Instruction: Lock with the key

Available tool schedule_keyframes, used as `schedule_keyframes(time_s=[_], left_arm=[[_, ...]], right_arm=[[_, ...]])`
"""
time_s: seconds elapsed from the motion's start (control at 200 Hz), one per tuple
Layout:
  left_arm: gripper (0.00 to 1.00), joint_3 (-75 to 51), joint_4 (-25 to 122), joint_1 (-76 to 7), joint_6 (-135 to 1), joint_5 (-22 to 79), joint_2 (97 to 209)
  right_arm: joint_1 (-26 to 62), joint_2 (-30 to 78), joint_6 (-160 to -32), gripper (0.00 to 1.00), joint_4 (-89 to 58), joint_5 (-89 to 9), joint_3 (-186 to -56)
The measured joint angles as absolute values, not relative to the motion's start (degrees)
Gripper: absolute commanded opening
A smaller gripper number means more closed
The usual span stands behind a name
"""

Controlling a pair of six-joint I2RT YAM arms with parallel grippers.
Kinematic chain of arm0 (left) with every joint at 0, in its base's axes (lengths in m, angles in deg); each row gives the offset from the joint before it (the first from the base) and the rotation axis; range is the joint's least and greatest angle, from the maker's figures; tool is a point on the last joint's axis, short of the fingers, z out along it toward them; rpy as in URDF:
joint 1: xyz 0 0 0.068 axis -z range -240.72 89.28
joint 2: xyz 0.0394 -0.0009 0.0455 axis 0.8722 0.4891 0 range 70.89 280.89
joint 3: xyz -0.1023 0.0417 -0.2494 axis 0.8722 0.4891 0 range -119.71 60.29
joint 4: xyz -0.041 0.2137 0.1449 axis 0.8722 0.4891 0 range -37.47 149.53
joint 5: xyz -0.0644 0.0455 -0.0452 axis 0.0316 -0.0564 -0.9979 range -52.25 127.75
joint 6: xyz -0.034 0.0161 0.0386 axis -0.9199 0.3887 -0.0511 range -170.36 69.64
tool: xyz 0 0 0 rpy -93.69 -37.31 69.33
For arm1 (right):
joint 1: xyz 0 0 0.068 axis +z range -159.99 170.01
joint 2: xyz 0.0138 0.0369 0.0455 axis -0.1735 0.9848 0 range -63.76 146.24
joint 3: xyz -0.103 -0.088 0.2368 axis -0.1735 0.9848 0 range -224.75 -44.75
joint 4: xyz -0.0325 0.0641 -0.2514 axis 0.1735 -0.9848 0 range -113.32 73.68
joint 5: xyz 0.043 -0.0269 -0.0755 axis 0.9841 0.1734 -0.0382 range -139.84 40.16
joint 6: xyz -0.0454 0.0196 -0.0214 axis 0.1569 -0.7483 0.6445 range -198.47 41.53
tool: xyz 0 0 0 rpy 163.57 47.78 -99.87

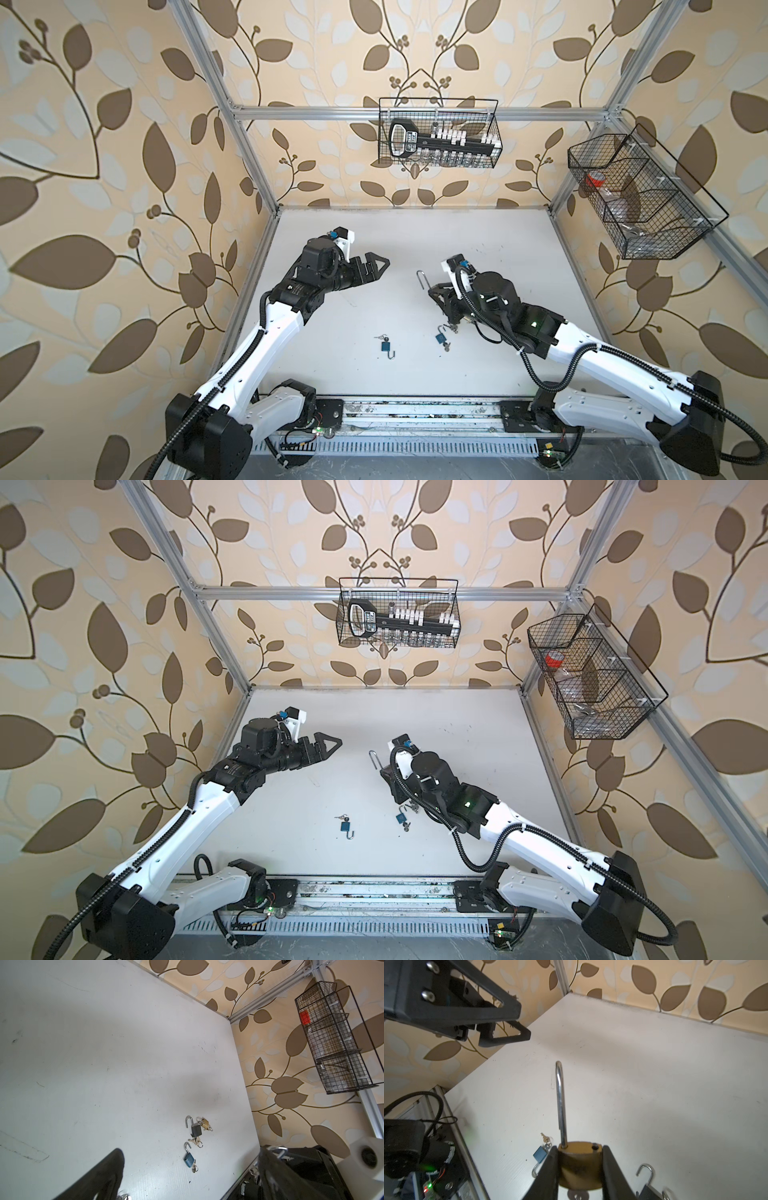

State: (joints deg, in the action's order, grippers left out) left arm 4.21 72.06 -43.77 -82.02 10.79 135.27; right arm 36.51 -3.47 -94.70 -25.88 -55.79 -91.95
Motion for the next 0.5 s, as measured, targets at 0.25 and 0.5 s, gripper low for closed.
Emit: schedule_keyframes(time_s=[0.25,0.5], left_arm=[[0.99,0.65,73.68,-43.77,-78.54,6.94,138.98],[0.97,0.56,69.26,-43.46,-74.37,-0.12,138.09]], right_arm=[[22.54,-2.12,-93.98,0.00,-25.42,-42.18,-91.93],[16.84,1.53,-90.99,0.00,-24.07,-21.04,-92.74]])
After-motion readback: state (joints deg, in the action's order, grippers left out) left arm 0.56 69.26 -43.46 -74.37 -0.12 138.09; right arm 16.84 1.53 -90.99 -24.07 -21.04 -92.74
